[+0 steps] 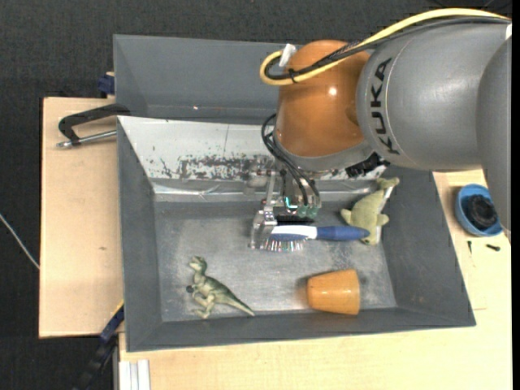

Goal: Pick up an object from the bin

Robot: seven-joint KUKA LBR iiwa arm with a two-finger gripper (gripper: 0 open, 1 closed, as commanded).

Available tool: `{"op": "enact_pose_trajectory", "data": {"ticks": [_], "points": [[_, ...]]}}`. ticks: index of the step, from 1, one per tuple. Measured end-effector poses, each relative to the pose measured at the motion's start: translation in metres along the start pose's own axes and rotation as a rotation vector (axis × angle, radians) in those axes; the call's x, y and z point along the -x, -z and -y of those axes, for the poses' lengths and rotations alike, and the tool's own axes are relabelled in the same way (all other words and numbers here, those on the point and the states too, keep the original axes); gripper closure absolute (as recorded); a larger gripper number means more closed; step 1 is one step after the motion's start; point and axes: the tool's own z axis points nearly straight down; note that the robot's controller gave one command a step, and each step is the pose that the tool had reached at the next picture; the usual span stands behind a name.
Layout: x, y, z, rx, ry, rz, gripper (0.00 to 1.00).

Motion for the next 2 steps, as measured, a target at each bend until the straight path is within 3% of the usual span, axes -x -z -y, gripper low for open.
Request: {"op": "enact_pose_trajectory", "data": {"ticks": [1, 2], "points": [[-0.004, -0.052, 0.071, -0.003, -0.074, 0.001, 0.00], [0.009, -0.104, 0.094, 0.000, 0.258, 0.012, 0.00]]}}
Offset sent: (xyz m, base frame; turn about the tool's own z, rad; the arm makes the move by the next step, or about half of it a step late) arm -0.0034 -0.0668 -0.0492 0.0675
